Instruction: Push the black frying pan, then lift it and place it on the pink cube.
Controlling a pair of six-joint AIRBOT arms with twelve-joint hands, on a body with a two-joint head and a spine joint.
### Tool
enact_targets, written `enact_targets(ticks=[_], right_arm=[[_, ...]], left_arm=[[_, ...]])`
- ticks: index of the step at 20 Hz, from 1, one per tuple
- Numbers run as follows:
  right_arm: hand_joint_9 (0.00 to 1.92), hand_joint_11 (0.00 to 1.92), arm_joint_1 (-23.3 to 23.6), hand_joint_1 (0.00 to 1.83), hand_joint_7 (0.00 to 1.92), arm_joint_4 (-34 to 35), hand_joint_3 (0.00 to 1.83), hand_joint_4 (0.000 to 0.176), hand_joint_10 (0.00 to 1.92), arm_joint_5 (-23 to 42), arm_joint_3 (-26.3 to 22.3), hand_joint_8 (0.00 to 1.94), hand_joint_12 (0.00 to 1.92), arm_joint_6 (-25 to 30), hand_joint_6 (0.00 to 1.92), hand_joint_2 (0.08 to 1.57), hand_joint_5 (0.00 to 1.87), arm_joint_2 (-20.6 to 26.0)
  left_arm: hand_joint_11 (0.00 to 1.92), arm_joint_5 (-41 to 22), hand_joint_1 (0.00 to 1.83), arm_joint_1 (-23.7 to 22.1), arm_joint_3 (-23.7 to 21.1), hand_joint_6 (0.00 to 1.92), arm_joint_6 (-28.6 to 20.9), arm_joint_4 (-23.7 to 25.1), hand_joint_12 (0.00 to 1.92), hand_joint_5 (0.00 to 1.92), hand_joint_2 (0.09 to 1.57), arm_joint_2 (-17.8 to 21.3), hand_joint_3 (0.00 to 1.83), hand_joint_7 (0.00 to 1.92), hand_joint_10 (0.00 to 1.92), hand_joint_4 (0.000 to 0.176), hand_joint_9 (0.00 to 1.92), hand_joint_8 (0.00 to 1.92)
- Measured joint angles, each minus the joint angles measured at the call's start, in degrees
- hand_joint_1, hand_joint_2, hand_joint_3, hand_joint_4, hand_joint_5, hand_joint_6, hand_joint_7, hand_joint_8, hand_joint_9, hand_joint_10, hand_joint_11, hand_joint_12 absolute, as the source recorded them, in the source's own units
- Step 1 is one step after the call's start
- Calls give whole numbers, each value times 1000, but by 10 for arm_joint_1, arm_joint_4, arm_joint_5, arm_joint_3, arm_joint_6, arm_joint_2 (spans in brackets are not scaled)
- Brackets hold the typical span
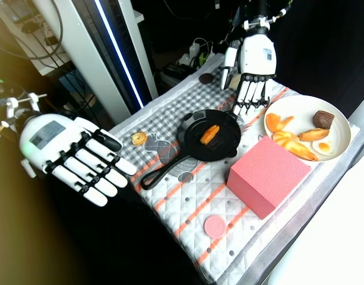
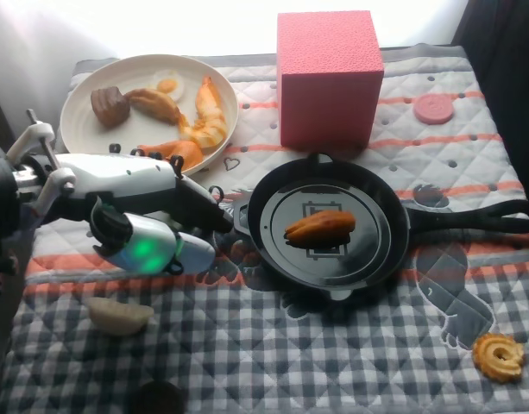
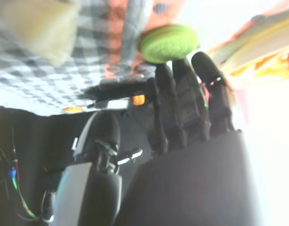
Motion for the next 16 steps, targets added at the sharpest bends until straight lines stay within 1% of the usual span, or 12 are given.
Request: enact_targets(ticks=[2, 3, 4, 5, 6, 7, 9, 10, 12, 14, 15, 16], right_arm=[[0, 13, 0, 484, 0, 0, 3, 5, 0, 0, 0, 0, 6, 0, 0, 1172, 0, -2], [0, 6, 0, 488, 0, 0, 1, 13, 0, 0, 0, 0, 4, 0, 0, 1169, 0, -2], [0, 0, -1, 501, 0, 0, 0, 14, 0, 0, 0, 0, 0, 2, 0, 1166, 0, -2], [0, 0, -1, 492, 0, 0, 0, 21, 0, 0, 0, 0, 0, 2, 0, 1167, 0, -2], [0, 0, -1, 497, 0, 0, 1, 19, 0, 0, 0, 0, 0, 3, 0, 1168, 0, -2], [0, 11, -1, 516, 0, 0, 0, 21, 0, 0, 0, 0, 5, 3, 0, 1166, 0, -2], [0, 44, -1, 516, 0, 0, 1, 6, 0, 0, 0, 0, 23, 4, 0, 1169, 0, -2], [0, 31, -1, 511, 0, 0, 1, 9, 0, 0, 0, 0, 20, 4, 0, 1171, 0, -2], [0, 27, -1, 507, 0, 0, 2, 23, 0, 0, 0, 0, 21, 5, 0, 1172, 0, -2], [0, 32, -1, 500, 0, 0, 5, 10, 0, 0, 0, 0, 28, 5, 0, 1183, 0, -3], [0, 53, -1, 512, 0, 0, 5, 6, 0, 0, 0, 0, 43, 5, 0, 1186, 0, -3], [0, 10, -1, 521, 0, 0, 0, 0, 0, 0, 0, 0, 206, 5, 0, 1194, 0, -3]], left_arm=[[0, -4, 361, 0, 4, 2, 0, 0, 928, 469, 1368, -8, 5, 444, 2, 1, 371, 2], [0, -6, 376, 0, 5, 6, 0, 0, 901, 476, 1370, -9, 3, 452, 6, 0, 375, 6], [0, -9, 366, 0, 8, 7, 1, 0, 892, 481, 1380, -16, 6, 457, 8, 1, 380, 7], [0, -10, 375, 0, 8, 10, 3, 1, 959, 493, 1377, -17, 2, 472, 17, 1, 403, 10], [0, -10, 377, 0, 9, 11, 3, 1, 952, 502, 1375, -19, 0, 478, 19, 2, 413, 8], [0, -12, 360, 0, 11, 5, 3, 1, 939, 491, 1382, -21, 3, 471, 14, 0, 406, 4], [0, -14, 376, -2, 16, 9, 3, 5, 953, 506, 1370, -29, 0, 494, 21, 0, 429, 10], [0, -13, 382, -5, 16, 8, 4, 7, 1010, 510, 1366, -31, 0, 502, 25, 0, 443, 9], [0, -15, 397, -5, 18, 1, 5, 9, 976, 477, 1356, -38, 0, 475, 10, 0, 417, 1], [0, -19, 369, -5, 21, 0, 5, 10, 905, 422, 1365, -45, 1, 448, 2, 0, 391, 1], [0, -21, 342, -5, 23, 0, 5, 10, 900, 403, 1366, -49, 1, 435, 1, 6, 388, 0], [0, -23, 327, -6, 25, 2, 5, 10, 851, 388, 1369, -52, 2, 384, 2, 16, 346, 0]])
